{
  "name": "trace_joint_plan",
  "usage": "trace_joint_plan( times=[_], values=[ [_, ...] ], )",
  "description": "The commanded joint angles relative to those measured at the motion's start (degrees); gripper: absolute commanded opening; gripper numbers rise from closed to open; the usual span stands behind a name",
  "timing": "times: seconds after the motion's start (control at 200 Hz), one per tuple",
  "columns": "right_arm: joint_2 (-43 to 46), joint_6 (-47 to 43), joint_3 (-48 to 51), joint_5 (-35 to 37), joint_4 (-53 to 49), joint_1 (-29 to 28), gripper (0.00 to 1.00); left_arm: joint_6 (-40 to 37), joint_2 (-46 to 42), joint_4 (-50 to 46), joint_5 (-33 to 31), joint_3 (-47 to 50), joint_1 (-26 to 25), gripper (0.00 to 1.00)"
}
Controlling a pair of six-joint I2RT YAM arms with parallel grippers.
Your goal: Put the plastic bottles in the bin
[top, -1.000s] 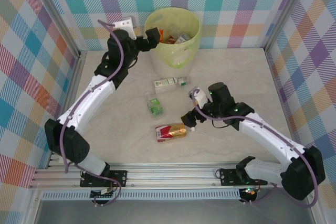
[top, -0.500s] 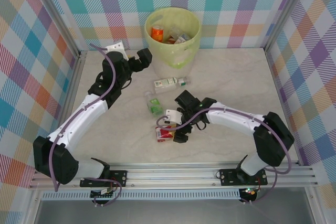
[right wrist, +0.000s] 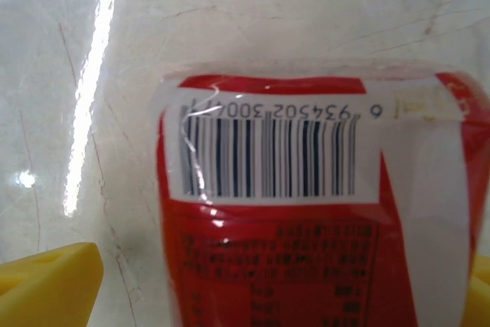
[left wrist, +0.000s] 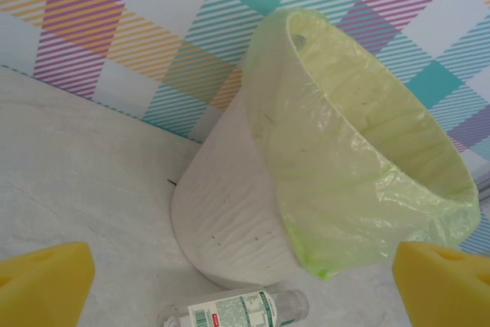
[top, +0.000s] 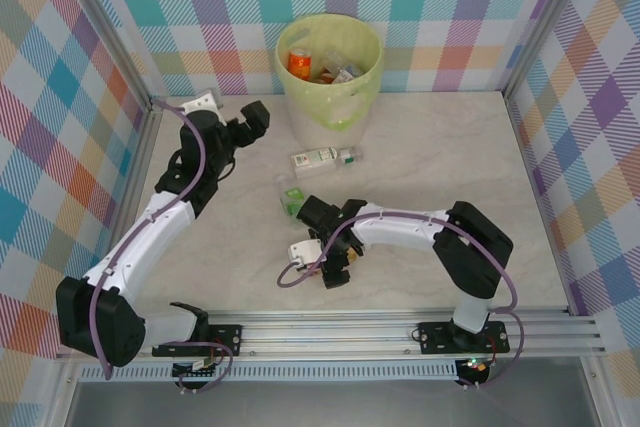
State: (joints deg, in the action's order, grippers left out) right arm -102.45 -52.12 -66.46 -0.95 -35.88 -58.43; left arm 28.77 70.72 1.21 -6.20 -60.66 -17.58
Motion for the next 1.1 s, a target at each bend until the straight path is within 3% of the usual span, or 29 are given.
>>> trace_joint_plan(
  times=[0.0, 0.39, 0.705, 0.825, 1.095],
  values=[
    [-0.4, -4.0, -1.5, 0.8, -2.3, 0.0, 0.96, 1.3, -3.2, -0.3, -1.3, 2.4, 0.9, 1.0],
    [1.7, -4.5, -1.3, -0.6, -2.6, -0.2, 0.86, 2.1, -8.8, -2.0, -3.9, 7.8, 3.1, 1.0],
    [4.2, -4.7, 0.9, 0.9, -0.6, -0.1, 0.64, 3.0, -8.8, -2.0, -3.8, 8.8, 4.3, 1.0],
    [6.9, -3.3, 1.4, 0.2, -0.1, 0.2, 0.61, 3.4, -8.8, -1.6, -3.5, 9.1, 4.4, 1.0],
    [18.7, 5.1, 1.1, -11.6, 6.1, 6.9, 0.55, 3.6, -9.0, -4.4, -3.4, 9.3, 4.8, 1.0]
  ],
)
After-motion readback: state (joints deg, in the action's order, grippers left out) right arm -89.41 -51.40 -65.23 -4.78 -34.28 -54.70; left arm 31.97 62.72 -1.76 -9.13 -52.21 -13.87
